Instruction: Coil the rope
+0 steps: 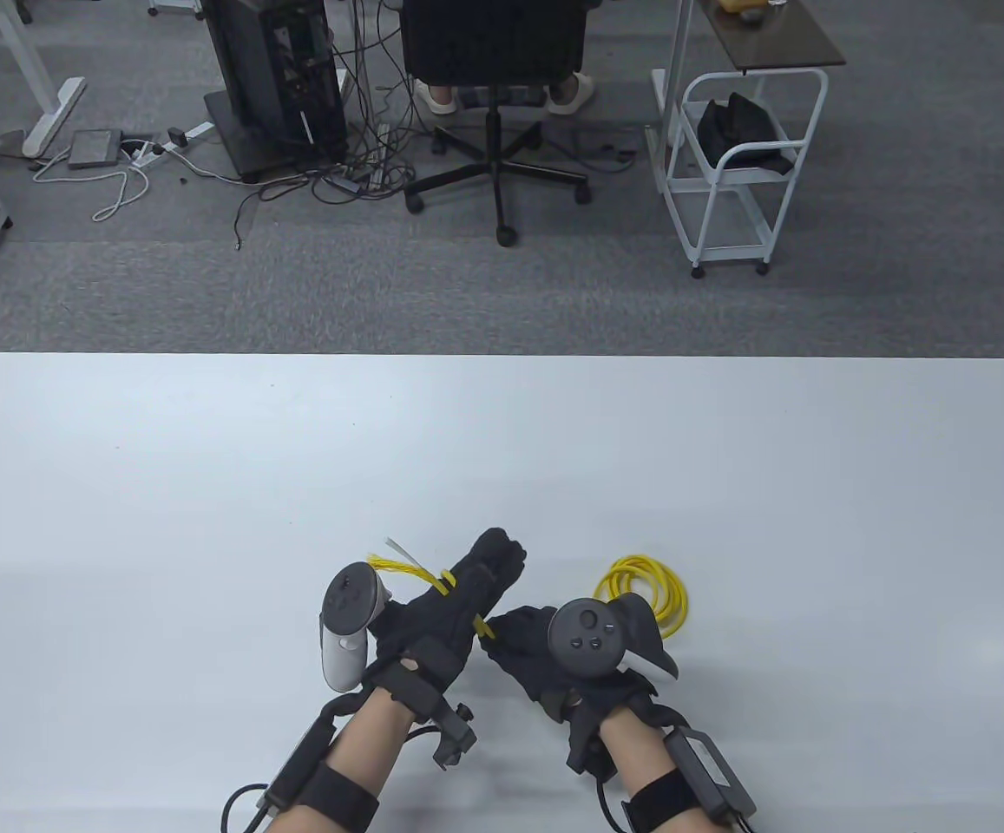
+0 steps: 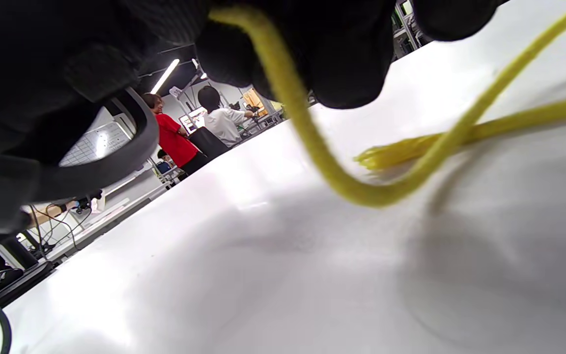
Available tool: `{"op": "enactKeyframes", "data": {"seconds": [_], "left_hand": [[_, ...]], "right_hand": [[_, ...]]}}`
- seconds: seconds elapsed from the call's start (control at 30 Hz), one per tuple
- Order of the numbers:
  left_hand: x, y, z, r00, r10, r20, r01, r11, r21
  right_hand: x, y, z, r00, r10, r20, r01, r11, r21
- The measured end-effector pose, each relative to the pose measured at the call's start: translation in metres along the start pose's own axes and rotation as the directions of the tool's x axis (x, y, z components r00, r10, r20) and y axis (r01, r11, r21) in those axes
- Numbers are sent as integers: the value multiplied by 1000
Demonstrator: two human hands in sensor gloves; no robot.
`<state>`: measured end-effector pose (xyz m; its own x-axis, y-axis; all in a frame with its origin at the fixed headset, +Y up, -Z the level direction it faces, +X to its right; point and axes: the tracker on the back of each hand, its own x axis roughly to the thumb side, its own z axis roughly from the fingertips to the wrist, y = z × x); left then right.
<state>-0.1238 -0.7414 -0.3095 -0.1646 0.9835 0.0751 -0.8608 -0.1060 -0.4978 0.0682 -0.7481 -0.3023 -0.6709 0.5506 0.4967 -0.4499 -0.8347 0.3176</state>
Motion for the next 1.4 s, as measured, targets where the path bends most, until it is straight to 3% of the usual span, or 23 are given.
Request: {"op": "enactKeyframes", "data": {"seconds": [0.3, 0.43, 0.63, 0.8, 1.03, 1.23, 1.4], "left_hand": [[-2, -6, -3, 1000, 19, -7, -19, 996, -90], [-6, -12, -6, 999, -4, -50, -5, 982, -189], [-10, -19, -8, 991, -86, -106, 53, 957, -284], [-17, -23, -8, 955, -207, -212, 101, 900, -424], [-19, -20, -8, 939, -226, -260, 87, 886, -456], [-25, -20, -7, 882, -355, -310, 166, 849, -501], [-28, -11, -6, 872, -359, -331, 208, 886, -414]], "right_hand": [[-15, -1, 1, 996, 36, -76, -35, 999, 16], [-22, -7, 4, 990, 67, -122, -70, 997, -17], [-30, -16, 9, 984, 75, -164, -90, 992, -84], [-30, -22, 11, 984, 77, -164, -99, 986, -132], [-34, -32, 15, 987, -12, -163, -22, 979, -201], [-30, -35, 16, 989, -62, -133, 26, 966, -256], [-18, -33, 14, 994, -91, -66, 69, 955, -289]]}}
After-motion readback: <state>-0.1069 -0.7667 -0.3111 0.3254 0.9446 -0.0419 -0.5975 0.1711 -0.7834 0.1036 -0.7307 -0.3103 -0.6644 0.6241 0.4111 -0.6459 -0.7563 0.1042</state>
